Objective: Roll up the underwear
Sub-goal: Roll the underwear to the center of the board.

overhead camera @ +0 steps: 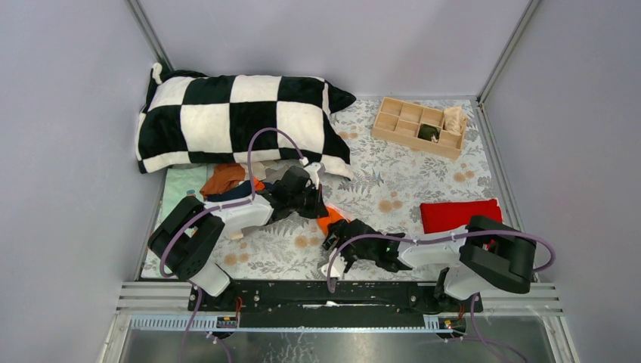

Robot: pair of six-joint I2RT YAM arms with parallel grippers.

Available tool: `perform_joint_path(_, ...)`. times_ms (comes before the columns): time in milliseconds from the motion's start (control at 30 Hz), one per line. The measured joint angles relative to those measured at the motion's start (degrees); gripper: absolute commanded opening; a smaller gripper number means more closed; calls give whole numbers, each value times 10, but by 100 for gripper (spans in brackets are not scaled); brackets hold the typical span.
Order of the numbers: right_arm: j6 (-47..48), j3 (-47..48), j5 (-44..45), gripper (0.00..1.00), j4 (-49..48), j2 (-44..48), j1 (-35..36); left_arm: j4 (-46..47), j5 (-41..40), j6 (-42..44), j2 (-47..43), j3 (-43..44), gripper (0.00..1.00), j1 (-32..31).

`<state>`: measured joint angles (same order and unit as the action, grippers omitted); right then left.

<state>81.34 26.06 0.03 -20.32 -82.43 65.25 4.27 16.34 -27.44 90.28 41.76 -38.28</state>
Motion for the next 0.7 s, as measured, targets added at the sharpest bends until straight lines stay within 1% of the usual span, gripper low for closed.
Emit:
perform_joint_path(33,0,0,5,61,-9,-7,0,0,0,0,0,0,0,0)
perform_joint_path(200,-12,-12,21,29,-59,-36,-1,0,3,0,0,0,1,0)
perform_joint_path(267,-27,-27,24,20,-90,-39,-1,0,4,0,0,0,7,0)
perform_joint_path(333,-49,-44,25,12,-129,-40,-2,0,4,0,0,0,16,0)
perform_joint_path(433,-95,-66,24,7,-183,-40,-2,-3,3,-5,-2,0,35,0)
perform_joint_path(567,-162,-88,24,4,-235,-40,-3,-23,-12,-14,-14,0,54,0)
perform_joint_path(600,-176,-91,24,4,-245,-40,-3,-31,-19,-16,-19,0,63,0)
perform_joint_path(700,-220,-100,25,4,-276,-45,-4,-56,-50,-31,-46,0,71,2)
